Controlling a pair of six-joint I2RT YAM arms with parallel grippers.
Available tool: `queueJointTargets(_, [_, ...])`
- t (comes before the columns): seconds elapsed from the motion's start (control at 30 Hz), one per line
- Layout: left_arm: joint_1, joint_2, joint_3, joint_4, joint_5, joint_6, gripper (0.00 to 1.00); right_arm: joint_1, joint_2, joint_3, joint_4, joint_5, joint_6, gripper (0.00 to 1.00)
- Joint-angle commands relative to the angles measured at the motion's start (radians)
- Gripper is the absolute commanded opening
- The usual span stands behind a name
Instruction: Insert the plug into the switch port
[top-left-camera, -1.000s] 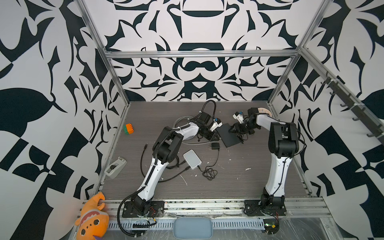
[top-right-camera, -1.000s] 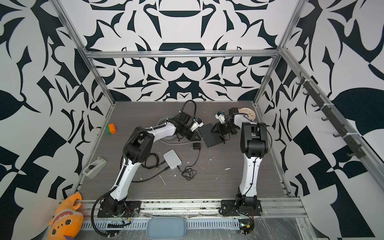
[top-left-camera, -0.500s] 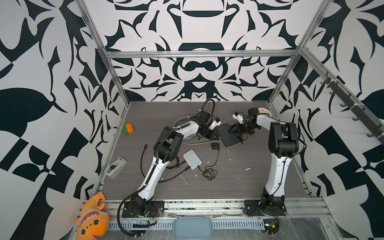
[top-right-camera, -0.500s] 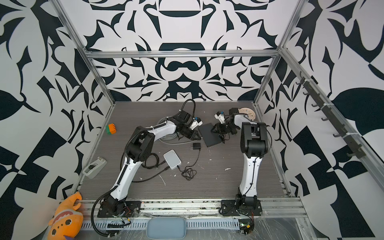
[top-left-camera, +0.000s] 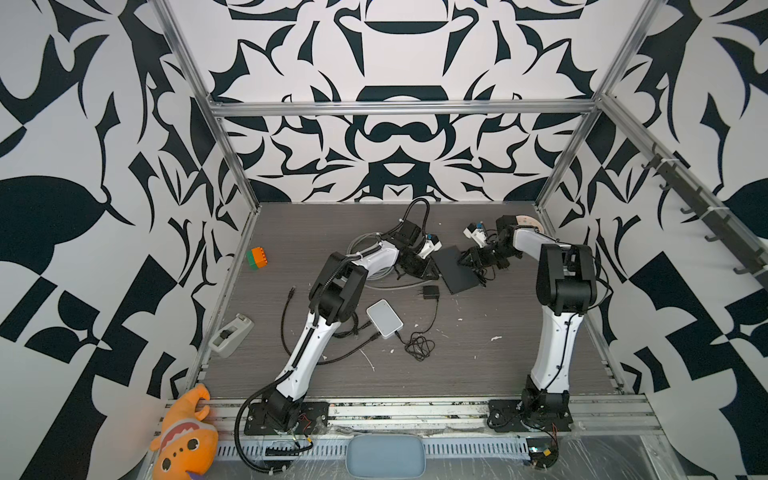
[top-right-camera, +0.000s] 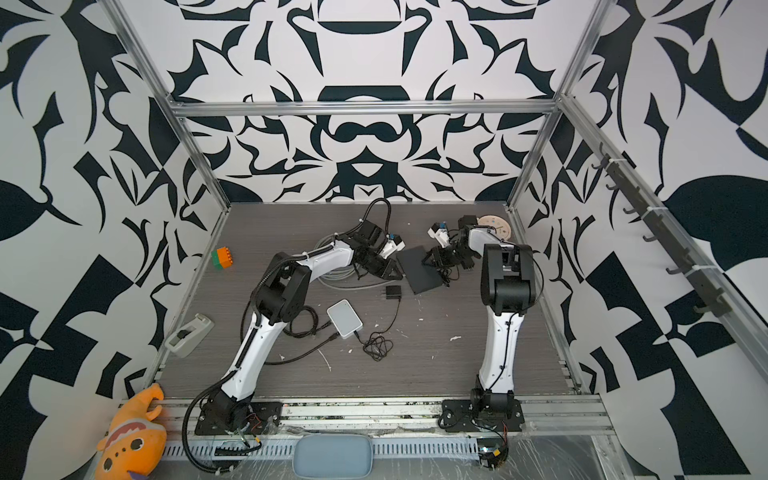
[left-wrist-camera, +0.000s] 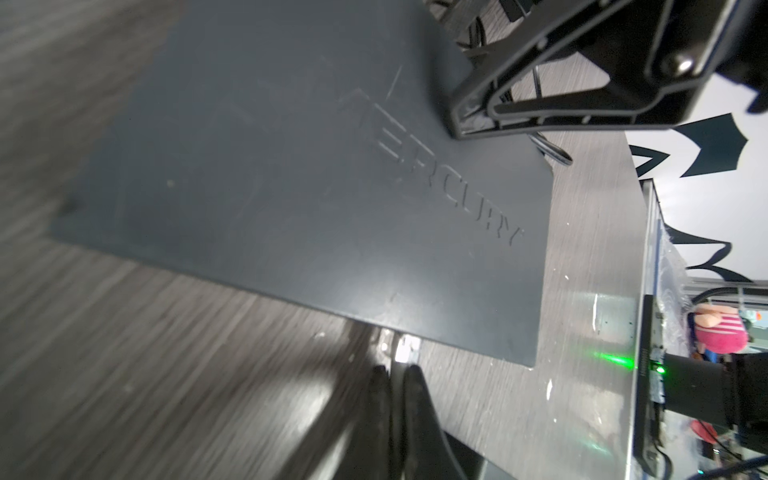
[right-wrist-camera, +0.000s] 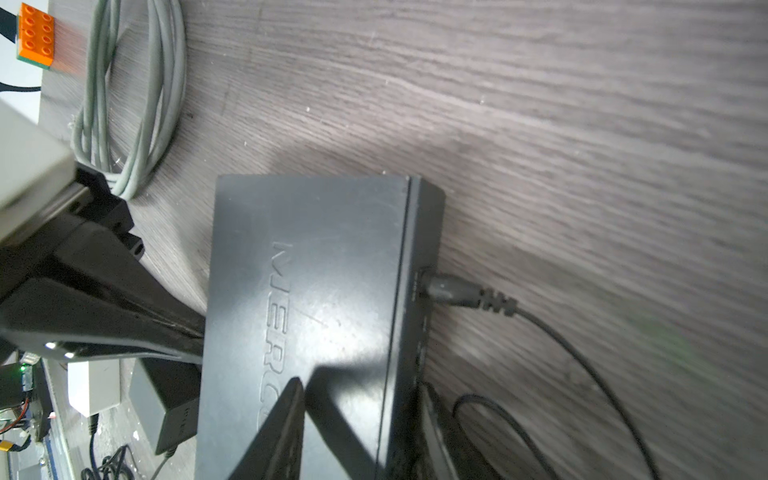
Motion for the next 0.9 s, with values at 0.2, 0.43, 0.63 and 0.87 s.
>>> queueJointTargets(0.2, [0.008,0.055,-0.008,0.592,0.083,-0.32,0.0,0.145,0.045,-0.07,-0.257,-0.296,-0.037,0.39])
queueJointTargets(0.43, [0.003,0.082,0.035,0.604,0.136,-0.345,0.0,0.146,0.073,-0.039,-0.323,-0.321,-0.094,0.37])
queueJointTargets(0.63, [0.013,0.102,0.049,0.701,0.146,-0.431,0.0,0.149,0.054,-0.059,-0.337,-0.341,-0.118,0.37])
queueJointTargets(0.87, [0.059,0.062,-0.102,0.917,0.124,-0.627,0.0,0.15,0.039,-0.089,-0.311,-0.323,-0.079,0.37])
